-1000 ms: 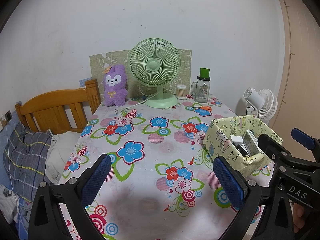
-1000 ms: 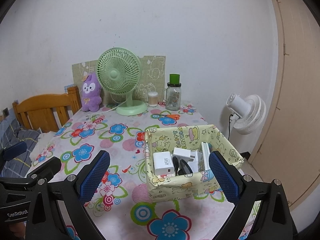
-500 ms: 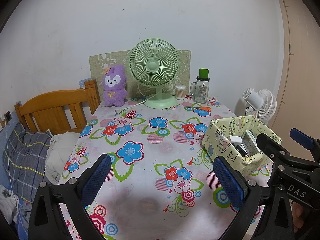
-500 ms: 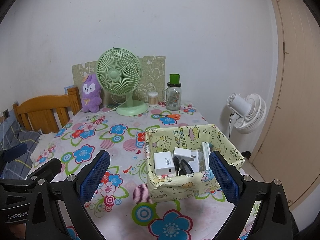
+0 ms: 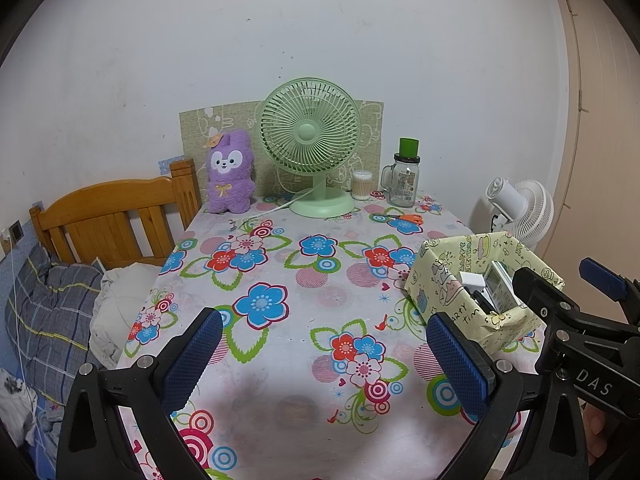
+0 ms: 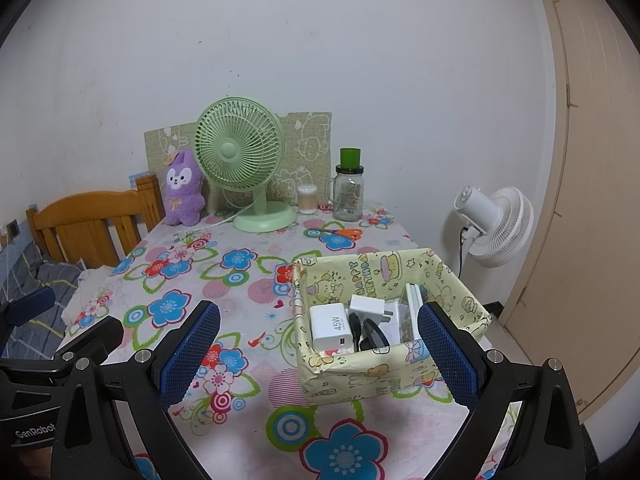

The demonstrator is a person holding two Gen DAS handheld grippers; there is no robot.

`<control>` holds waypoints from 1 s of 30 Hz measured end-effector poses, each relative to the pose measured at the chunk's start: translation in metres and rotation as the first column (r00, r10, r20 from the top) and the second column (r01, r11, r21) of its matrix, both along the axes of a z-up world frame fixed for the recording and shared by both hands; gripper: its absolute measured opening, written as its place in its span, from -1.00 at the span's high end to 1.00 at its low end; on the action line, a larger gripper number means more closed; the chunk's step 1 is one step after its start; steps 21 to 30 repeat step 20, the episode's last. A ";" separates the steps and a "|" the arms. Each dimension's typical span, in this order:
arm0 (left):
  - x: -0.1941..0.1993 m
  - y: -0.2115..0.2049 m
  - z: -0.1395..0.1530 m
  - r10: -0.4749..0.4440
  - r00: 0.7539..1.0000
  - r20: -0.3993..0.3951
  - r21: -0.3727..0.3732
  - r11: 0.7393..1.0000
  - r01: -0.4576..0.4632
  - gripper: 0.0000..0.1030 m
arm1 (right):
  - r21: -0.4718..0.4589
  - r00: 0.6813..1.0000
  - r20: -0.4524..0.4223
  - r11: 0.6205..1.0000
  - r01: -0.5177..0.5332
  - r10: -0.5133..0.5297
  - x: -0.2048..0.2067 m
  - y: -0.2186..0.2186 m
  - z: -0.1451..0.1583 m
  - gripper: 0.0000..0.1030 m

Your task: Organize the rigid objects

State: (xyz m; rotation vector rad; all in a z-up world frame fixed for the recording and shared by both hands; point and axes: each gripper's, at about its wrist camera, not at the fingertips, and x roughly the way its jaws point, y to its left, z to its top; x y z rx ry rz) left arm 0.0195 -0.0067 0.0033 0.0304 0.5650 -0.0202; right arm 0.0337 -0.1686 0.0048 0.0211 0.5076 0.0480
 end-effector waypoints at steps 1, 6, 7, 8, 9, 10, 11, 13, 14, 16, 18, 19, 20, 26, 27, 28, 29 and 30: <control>0.000 0.000 0.000 0.000 1.000 -0.001 0.001 1.000 0.000 -1.00 | 0.000 1.000 0.000 1.000 0.000 0.000 0.000 0.001 0.001 -0.95; 0.000 0.000 0.000 0.000 1.000 0.000 -0.001 1.000 0.000 -1.00 | 0.001 1.000 0.002 1.000 0.001 -0.001 0.000 0.001 0.001 -0.95; 0.000 0.000 0.000 0.000 1.000 0.000 0.000 1.000 0.000 -1.00 | 0.001 1.000 0.001 1.000 0.001 -0.001 0.000 0.001 0.000 -0.95; 0.000 0.001 0.000 0.001 1.000 0.001 -0.001 1.000 -0.001 -0.99 | 0.000 1.000 0.002 1.000 0.001 -0.001 0.000 0.002 0.001 -0.95; 0.000 0.000 0.000 0.000 1.000 0.000 -0.001 1.000 0.000 -1.00 | 0.000 1.000 0.003 1.000 0.002 -0.002 0.000 0.001 0.001 -0.95; 0.000 0.000 0.000 0.000 1.000 -0.001 -0.002 1.000 0.000 -1.00 | 0.000 1.000 0.002 1.000 0.001 -0.001 0.000 0.001 0.001 -0.95; 0.000 0.000 0.000 0.000 1.000 -0.001 -0.002 1.000 0.000 -1.00 | -0.001 1.000 0.002 1.000 0.001 -0.001 -0.001 0.001 0.001 -0.95; 0.000 0.000 0.001 0.001 1.000 0.000 -0.002 1.000 -0.001 -1.00 | -0.001 1.000 0.002 1.000 0.001 -0.001 -0.001 0.002 0.001 -0.95; 0.001 -0.001 0.001 0.001 1.000 0.000 -0.002 1.000 -0.001 -1.00 | -0.001 1.000 0.003 1.000 0.001 -0.001 0.000 0.002 0.001 -0.95; 0.000 0.000 0.001 0.002 1.000 -0.002 -0.002 1.000 -0.002 -1.00 | -0.001 1.000 0.002 1.000 0.001 -0.001 0.000 0.002 0.001 -0.95; 0.001 0.000 0.001 0.003 1.000 -0.002 -0.004 1.000 -0.003 -0.99 | -0.001 1.000 0.002 1.000 0.000 0.000 0.000 0.002 0.001 -0.95; 0.001 -0.001 0.002 0.004 1.000 -0.001 -0.004 1.000 -0.004 -0.99 | 0.000 1.000 0.002 1.000 0.000 0.000 -0.001 0.002 0.001 -0.95; 0.001 -0.001 0.002 0.004 1.000 -0.001 -0.003 1.000 -0.004 -1.00 | 0.000 1.000 0.003 1.000 0.000 0.000 0.000 0.001 0.002 -0.95; 0.001 -0.001 0.002 0.004 1.000 -0.001 -0.003 1.000 -0.004 -1.00 | 0.000 1.000 0.003 1.000 0.000 0.000 0.000 0.001 0.002 -0.95; 0.001 -0.001 0.002 0.004 1.000 -0.001 -0.003 1.000 -0.004 -1.00 | 0.000 1.000 0.003 1.000 0.000 0.000 0.000 0.001 0.002 -0.95; 0.001 -0.001 0.002 0.004 1.000 -0.001 -0.003 1.000 -0.004 -1.00 | 0.000 1.000 0.003 1.000 0.000 0.000 0.000 0.001 0.002 -0.95; 0.001 -0.001 0.002 0.004 1.000 -0.001 -0.003 1.000 -0.004 -1.00 | 0.000 1.000 0.003 1.000 0.000 0.000 0.000 0.001 0.002 -0.95; 0.001 -0.001 0.002 0.004 1.000 -0.001 -0.003 1.000 -0.004 -1.00 | 0.000 1.000 0.003 1.000 0.000 0.000 0.000 0.001 0.002 -0.95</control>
